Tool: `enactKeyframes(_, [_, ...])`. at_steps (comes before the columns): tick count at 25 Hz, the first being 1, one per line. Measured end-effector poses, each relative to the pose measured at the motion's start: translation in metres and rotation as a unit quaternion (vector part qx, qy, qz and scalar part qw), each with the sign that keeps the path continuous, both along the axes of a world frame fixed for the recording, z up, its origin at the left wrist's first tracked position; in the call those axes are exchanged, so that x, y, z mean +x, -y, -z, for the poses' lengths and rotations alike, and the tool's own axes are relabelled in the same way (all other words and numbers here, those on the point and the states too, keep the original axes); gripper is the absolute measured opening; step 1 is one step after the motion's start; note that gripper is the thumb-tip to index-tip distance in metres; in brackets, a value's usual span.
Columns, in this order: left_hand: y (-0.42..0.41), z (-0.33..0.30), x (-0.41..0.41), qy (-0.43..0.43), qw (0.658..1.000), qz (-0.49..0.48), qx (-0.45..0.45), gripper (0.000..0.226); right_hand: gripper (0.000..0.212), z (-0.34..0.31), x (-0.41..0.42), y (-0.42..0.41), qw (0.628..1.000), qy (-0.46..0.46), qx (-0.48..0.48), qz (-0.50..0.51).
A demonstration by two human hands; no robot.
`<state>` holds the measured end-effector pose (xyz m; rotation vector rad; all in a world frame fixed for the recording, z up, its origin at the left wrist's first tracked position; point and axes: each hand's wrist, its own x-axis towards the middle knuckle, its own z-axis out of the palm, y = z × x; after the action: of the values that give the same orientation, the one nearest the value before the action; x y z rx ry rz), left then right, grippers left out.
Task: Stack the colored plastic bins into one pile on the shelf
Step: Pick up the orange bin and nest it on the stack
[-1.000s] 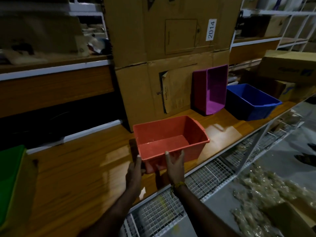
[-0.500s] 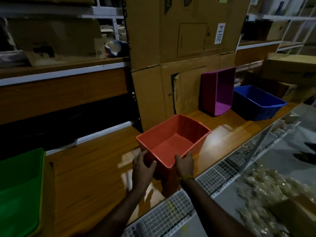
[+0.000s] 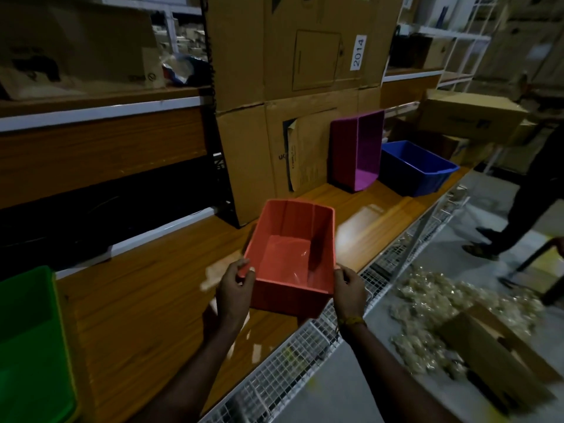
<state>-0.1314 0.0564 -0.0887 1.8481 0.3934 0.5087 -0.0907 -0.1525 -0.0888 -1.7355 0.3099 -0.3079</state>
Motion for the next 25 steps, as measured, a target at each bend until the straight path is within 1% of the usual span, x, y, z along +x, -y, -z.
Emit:
enactKeyframes(2, [0.005,-0.001,-0.006,0.029,1.000,-0.010,0.003,0.021,0.026,0.001,-0.010,-0.004,0.999,0.034,0.021,0.028])
enactKeyframes(4, [0.006,-0.006,-0.007,0.072,0.997,-0.018,0.009,0.023,0.028,-0.004,-0.014,-0.009,0.995,0.076,0.038,0.052])
enactKeyframes(9, [-0.001,-0.047,0.003,0.219,0.975,-0.029,0.019,0.025,0.043,-0.046,-0.016,-0.033,0.977,0.198,0.058,0.045])
enactKeyframes(11, [-0.010,-0.064,0.008,0.250,0.967,-0.036,0.031,0.026,0.044,-0.062,-0.011,-0.041,0.972,0.229,0.045,0.038])
enactKeyframes(12, [-0.015,-0.069,0.010,0.251,0.966,-0.040,0.036,0.027,0.042,-0.066,-0.008,-0.043,0.971,0.232,0.036,0.036])
enactKeyframes(14, [-0.025,-0.071,0.012,0.238,0.969,-0.046,0.043,0.027,0.037,-0.065,-0.005,-0.047,0.974,0.225,0.017,0.020])
enactKeyframes(17, [-0.037,-0.055,0.010,0.207,0.976,-0.052,0.047,0.028,0.029,-0.046,-0.009,-0.051,0.973,0.225,-0.017,-0.053])
enactKeyframes(19, [-0.044,-0.037,0.005,0.172,0.983,-0.058,0.042,0.028,0.031,-0.029,-0.015,-0.055,0.969,0.216,-0.058,-0.106])
enactKeyframes(22, [-0.051,-0.017,-0.006,0.091,0.992,-0.068,0.053,0.028,0.040,-0.003,-0.022,-0.062,0.957,0.193,-0.127,-0.174])
enactKeyframes(25, [-0.056,-0.005,-0.014,-0.014,0.993,-0.081,0.084,0.025,0.036,0.018,-0.024,-0.067,0.933,0.182,-0.197,-0.240])
